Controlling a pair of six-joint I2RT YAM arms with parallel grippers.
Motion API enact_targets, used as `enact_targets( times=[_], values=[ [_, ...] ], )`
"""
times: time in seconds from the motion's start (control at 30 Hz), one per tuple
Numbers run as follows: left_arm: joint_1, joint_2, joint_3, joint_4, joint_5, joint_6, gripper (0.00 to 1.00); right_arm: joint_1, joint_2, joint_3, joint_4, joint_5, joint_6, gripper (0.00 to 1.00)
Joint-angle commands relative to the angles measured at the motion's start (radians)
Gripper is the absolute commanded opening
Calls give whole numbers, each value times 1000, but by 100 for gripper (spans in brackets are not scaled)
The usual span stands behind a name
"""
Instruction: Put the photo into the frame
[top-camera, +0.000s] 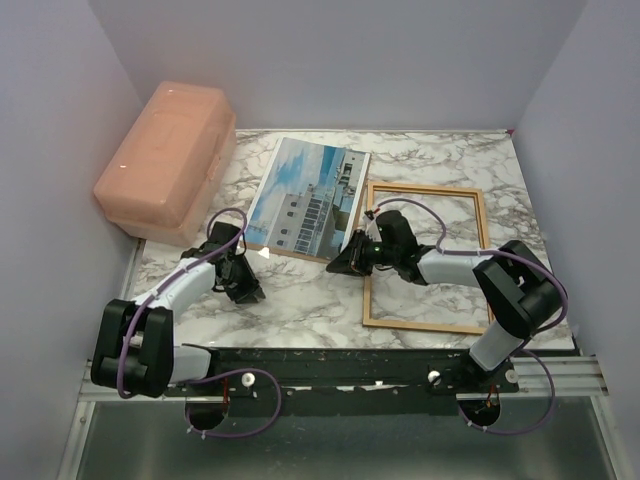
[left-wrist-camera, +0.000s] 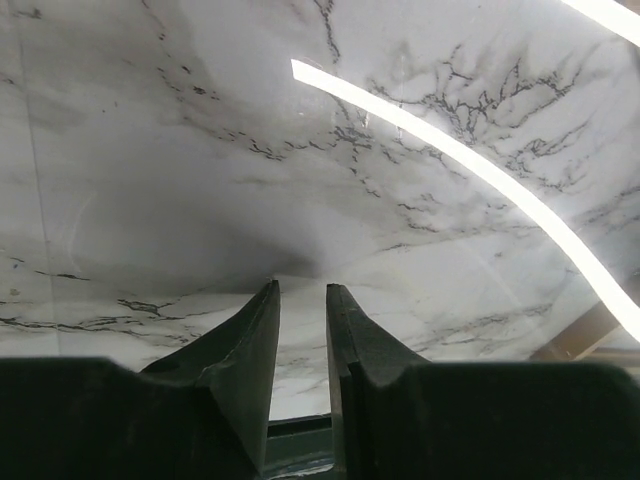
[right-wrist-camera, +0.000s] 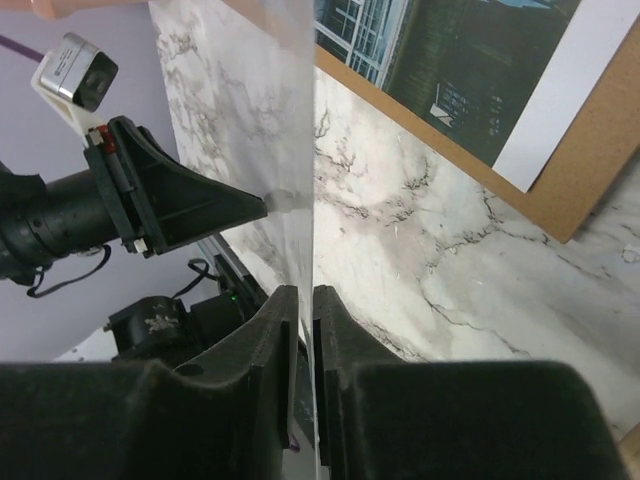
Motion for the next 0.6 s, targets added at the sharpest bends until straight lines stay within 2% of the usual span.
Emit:
enact_targets(
  times=[0.0,0.07,0.17,0.3,0.4,0.57],
  values=[
    [-4,-55,11,20,21,23,28,5,5,32,-30,15,-27,9],
    [-6,-96,17,12,23,31,32,4,-6,38,-54,22,-39,1],
    [-13,-194,32,-15,10,38,42,4,-50,72,-140,58,-78,0],
    [-31,-350,62,-44,0,45,68,5,-159,131,-285,149,-143,0],
    [-45,-435,79,-48,3,31,82,3,-263,171,-399,254,-170,0],
    [-93,-469,107,-44,23,-7,88,-3,-425,203,-516,384,-184,0]
  ],
)
